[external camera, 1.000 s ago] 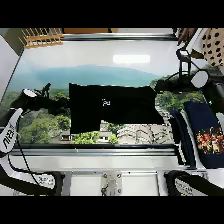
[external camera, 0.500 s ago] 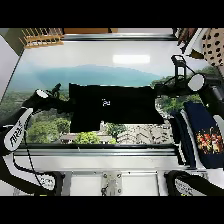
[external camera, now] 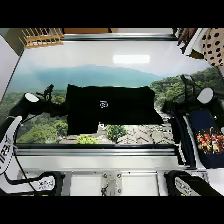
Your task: Fold the clothes and pants, and hang the long-sleeved shirts on hangers.
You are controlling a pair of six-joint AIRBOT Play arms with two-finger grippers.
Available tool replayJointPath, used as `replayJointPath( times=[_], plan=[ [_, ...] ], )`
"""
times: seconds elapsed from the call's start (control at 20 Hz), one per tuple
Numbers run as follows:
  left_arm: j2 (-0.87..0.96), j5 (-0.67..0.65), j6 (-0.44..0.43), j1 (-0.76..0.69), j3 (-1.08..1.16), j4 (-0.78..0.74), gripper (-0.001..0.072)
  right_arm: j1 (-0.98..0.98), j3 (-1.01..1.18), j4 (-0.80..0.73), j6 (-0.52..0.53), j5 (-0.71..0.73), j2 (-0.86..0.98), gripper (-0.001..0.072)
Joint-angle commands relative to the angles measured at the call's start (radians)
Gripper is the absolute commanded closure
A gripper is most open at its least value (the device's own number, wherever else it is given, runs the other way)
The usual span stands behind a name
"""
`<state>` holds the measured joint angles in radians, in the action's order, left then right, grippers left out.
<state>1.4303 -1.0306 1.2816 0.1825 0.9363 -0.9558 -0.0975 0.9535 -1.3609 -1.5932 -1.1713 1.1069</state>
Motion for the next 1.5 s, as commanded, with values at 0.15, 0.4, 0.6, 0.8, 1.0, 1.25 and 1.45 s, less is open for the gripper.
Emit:
replayJointPath(
  times=[0.15,0.4,0.6,0.8,1.0,1.25,1.45],
  plan=[
    [-0.162,0.017,-0.003,0.029,-0.166,-0.018,0.0701,-0.145,-0.383,0.27,-0.129,0.262,-0.015,0.012],
    [-0.162,0.017,-0.003,0.029,-0.165,-0.018,0.0701,-0.077,-0.415,0.503,0.024,0.541,0.072,0.0121],
    [-0.162,0.033,-0.003,0.029,-0.165,-0.018,0.0701,-0.001,-0.409,0.589,0.111,0.616,0.146,0.0122],
    [-0.162,0.05,-0.003,0.029,-0.165,-0.018,0.0701,0.054,-0.372,0.587,0.129,0.634,0.193,0.0309],
    [-0.163,0.058,-0.002,0.029,-0.165,-0.018,0.0701,0.058,-0.329,0.577,0.184,0.656,0.198,0.0698],
    [-0.232,0.009,0.013,0.05,-0.012,-0.017,0.0702,0.033,-0.073,0.345,0.18,0.422,0.164,0.07],
    [-0.395,-0.103,0.041,0.091,0.326,-0.011,0.0701,-0.003,0.377,0.196,0.18,0.159,0.086,0.0699]
  ],
)
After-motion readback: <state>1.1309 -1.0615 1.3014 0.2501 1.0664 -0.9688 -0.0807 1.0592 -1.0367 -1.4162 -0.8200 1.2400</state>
